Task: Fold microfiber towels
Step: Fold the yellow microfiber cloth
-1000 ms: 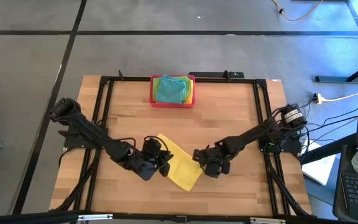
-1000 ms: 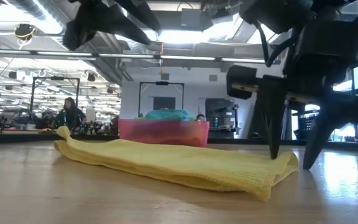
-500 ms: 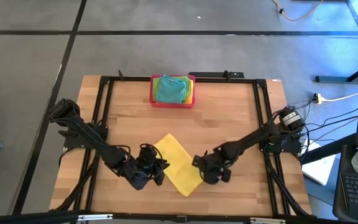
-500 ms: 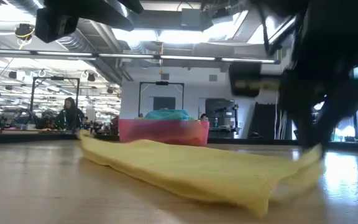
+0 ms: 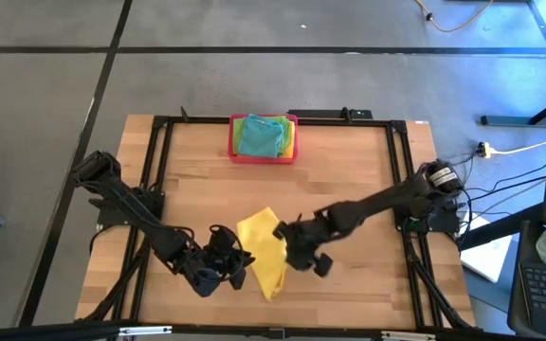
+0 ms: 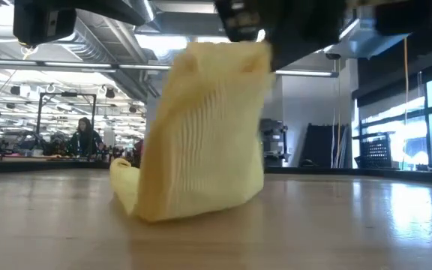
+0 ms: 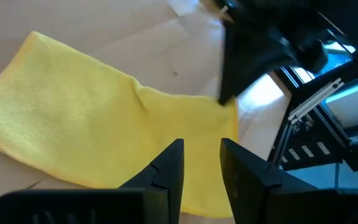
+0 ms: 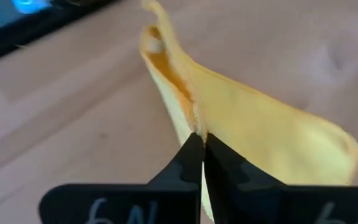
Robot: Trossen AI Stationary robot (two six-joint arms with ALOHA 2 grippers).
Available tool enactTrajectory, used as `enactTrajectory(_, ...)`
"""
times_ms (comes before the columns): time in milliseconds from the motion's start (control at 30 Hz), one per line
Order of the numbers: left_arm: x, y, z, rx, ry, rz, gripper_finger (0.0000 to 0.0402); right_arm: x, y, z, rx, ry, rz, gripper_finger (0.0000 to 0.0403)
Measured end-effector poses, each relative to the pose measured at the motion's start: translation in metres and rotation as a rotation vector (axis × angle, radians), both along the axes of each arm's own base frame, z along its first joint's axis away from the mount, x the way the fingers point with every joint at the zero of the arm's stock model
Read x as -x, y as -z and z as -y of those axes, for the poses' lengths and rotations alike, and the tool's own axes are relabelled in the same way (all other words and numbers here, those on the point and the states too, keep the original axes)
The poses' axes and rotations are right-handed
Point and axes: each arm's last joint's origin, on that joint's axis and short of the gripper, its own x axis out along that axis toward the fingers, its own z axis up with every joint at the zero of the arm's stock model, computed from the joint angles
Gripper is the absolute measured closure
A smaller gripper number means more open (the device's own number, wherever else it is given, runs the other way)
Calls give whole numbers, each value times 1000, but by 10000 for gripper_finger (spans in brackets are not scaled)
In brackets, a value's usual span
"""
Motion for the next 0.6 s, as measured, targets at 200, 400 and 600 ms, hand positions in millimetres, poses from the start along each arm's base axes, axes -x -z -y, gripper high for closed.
enactTrajectory(200, -2, 0, -3, 5, -11, 0, 305, -11, 2, 35, -28, 101, -18, 397)
enactTrajectory(400, -7, 1, -11, 0, -43, -7, 305, -25, -1, 68, -40, 176, 61, 391)
enactTrajectory(600, -12, 0, -18, 18, -81, -1, 305, -37, 14, 102, -39, 264, 47, 389)
